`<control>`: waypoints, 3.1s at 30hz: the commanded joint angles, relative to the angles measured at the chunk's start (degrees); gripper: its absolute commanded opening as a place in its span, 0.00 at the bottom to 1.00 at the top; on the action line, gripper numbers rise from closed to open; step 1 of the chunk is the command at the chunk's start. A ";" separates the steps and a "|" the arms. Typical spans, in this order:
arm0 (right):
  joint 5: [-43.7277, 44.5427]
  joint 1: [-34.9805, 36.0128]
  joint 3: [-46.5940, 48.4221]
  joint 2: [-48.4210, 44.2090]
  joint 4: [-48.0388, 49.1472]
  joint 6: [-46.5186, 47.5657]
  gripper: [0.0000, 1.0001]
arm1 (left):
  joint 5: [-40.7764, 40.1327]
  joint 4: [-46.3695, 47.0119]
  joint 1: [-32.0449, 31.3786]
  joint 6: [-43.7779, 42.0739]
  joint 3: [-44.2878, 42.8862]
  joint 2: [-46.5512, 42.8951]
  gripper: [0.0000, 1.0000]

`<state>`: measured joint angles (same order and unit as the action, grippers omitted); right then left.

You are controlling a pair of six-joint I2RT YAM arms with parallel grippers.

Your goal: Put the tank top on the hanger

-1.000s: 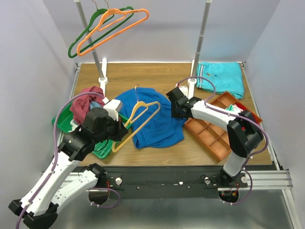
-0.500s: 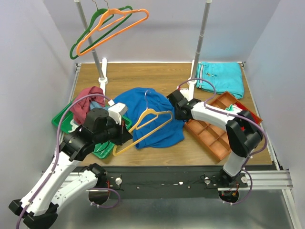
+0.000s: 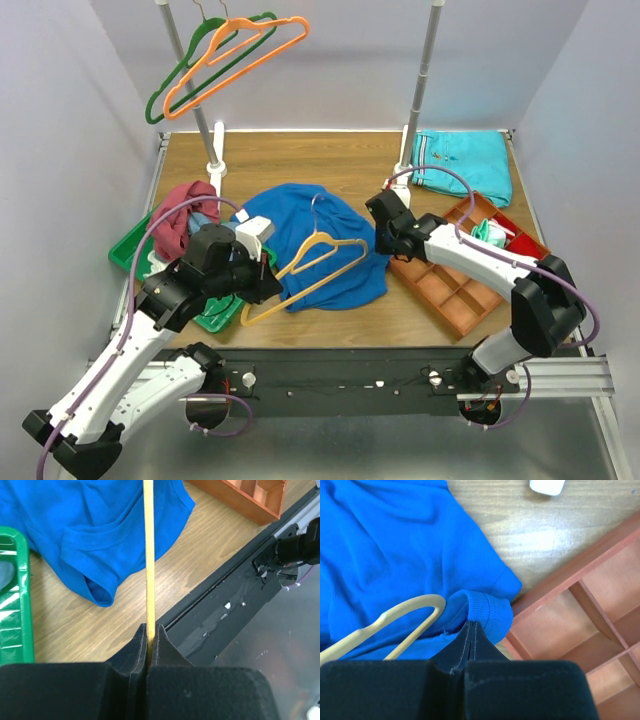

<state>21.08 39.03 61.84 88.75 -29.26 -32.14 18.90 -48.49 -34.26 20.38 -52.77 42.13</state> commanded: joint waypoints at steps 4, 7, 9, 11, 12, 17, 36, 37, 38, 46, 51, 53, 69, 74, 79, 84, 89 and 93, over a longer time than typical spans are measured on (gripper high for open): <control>-1.75 0.00 -1.91 -2.44 0.34 -0.20 0.01 | 6.50 2.96 -0.37 -0.17 1.01 -0.38 0.00; -1.13 0.09 -1.38 -2.09 -0.01 -0.03 0.01 | 5.37 1.30 -0.37 -0.43 0.13 -0.64 0.00; -0.95 0.09 -1.46 -2.09 -0.01 0.06 0.01 | 5.01 -0.11 -0.37 -0.78 -0.40 -1.08 0.00; -0.69 0.00 -1.55 -2.00 -0.01 -0.03 0.01 | 4.66 -0.81 -0.37 -0.96 -0.93 -1.61 0.00; -0.86 0.00 -1.64 -2.09 -0.01 -0.03 0.01 | 4.75 -1.25 -0.37 -0.87 -0.93 -1.79 0.00; -0.87 0.00 -1.99 -2.27 -0.19 -0.03 0.01 | 5.71 -1.96 -0.37 -0.43 -0.66 -2.57 0.00; -8.16 0.17 0.02 -7.71 -0.89 2.08 0.01 | 8.44 7.70 -0.37 3.17 4.08 -3.81 0.00; -8.25 0.17 0.38 -7.98 -1.15 2.17 0.01 | 8.18 7.97 -0.37 3.09 4.00 -3.81 0.00; -8.34 0.26 0.82 -8.24 -1.68 2.43 0.01 | 7.74 8.23 -0.37 3.09 3.99 -3.90 0.00; -8.34 0.26 5.30 -10.79 -4.05 3.57 0.01 | 6.49 9.55 -0.37 0.89 3.20 -3.46 0.00; -1.85 0.26 7.85 -10.26 -6.69 4.54 0.01 | 10.54 9.91 -0.37 0.80 2.94 -3.63 0.00; 0.36 0.26 8.73 -9.91 -8.09 4.72 0.01 | 10.46 9.91 -0.37 0.71 2.76 -4.16 0.00; -1.83 0.26 -3.04 -11.50 -5.99 -1.25 0.22 | 9.23 6.39 -0.37 0.36 4.17 -1.97 0.00; -2.80 0.26 -4.36 -10.97 -5.29 -1.70 0.27 | 9.67 7.09 -0.37 1.15 5.05 -1.70 0.00; -4.29 0.26 -6.03 -10.27 -3.44 -1.70 0.39 | 10.02 7.62 -0.37 1.33 5.49 -1.26 0.00; -4.47 0.26 -6.65 -8.77 -1.95 -1.61 0.41 | 9.58 7.27 -0.46 1.15 5.23 -0.12 0.00; -3.60 0.26 -7.00 -6.58 -0.89 -1.43 0.41 | 9.76 6.92 -0.46 0.98 4.87 0.06 0.00; -2.19 0.26 -7.09 -5.43 -0.28 -0.82 0.41 | 9.67 6.13 -0.46 0.71 4.43 -0.03 0.00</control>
<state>17.28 39.05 55.53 81.71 -31.44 -33.08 26.57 -42.54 -34.28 21.28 -47.33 42.50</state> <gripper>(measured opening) 0.411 0.034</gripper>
